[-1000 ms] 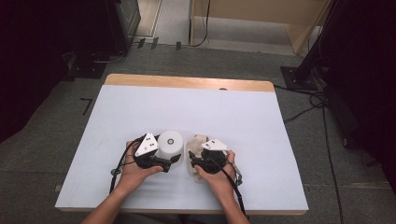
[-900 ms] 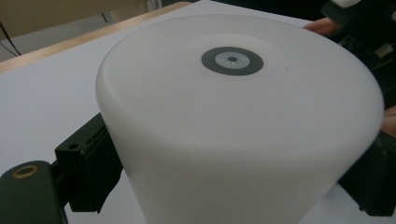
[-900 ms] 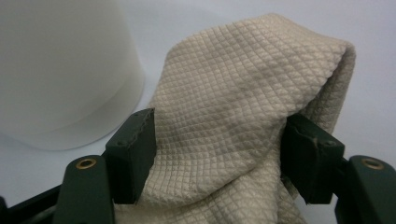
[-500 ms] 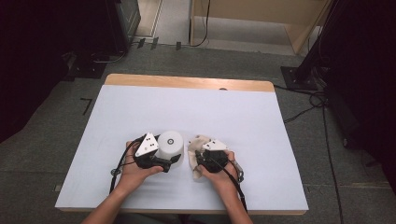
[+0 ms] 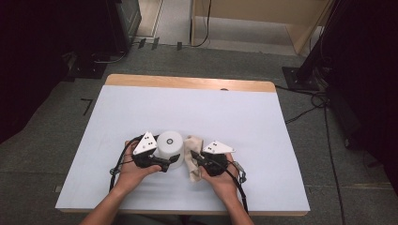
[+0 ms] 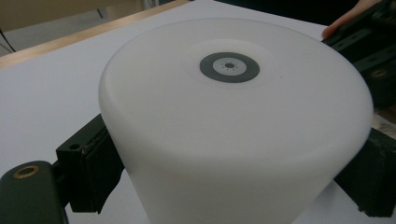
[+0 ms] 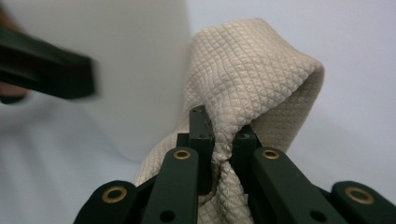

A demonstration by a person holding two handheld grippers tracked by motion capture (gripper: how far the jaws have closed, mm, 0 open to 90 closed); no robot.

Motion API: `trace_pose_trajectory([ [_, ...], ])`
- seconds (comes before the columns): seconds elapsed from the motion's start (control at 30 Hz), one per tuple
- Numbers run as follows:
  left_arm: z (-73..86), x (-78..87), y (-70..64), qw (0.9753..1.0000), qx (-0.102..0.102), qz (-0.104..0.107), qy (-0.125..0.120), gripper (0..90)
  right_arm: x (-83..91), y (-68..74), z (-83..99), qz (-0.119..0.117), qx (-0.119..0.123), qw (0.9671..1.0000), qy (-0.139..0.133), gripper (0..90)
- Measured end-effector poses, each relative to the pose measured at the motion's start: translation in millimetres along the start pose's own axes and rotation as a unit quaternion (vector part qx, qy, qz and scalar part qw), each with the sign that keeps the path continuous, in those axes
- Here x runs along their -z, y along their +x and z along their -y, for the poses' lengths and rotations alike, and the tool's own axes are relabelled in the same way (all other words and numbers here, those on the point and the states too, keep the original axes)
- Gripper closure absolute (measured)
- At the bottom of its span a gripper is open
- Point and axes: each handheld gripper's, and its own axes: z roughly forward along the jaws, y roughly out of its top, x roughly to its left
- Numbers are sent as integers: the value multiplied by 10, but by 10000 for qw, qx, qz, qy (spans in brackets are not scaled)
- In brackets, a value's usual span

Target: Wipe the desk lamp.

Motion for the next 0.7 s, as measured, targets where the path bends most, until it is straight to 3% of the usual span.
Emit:
trace_pose_trajectory([
  [0.17,0,-11,-30,9999,-141,1,20,83,196,160,-165,-332,21,9972,-663,843],
  [0.3,3,-13,-25,9999,-129,24,20,83,319,249,-254,-555,278,9929,-1010,843],
  [0.4,4,-11,-20,9999,-109,20,29,84,252,248,-214,-595,317,9940,-864,842],
  [0.47,6,-2,-2,10000,-49,42,22,84,196,207,-153,-691,145,9944,-782,842],
  [0.57,9,0,10,10000,0,40,3,84,76,138,-54,-861,-71,9954,-411,841],
  [0.7,14,-16,-16,9999,-122,-2,-2,84,-72,78,77,-721,-243,9971,72,840],
])
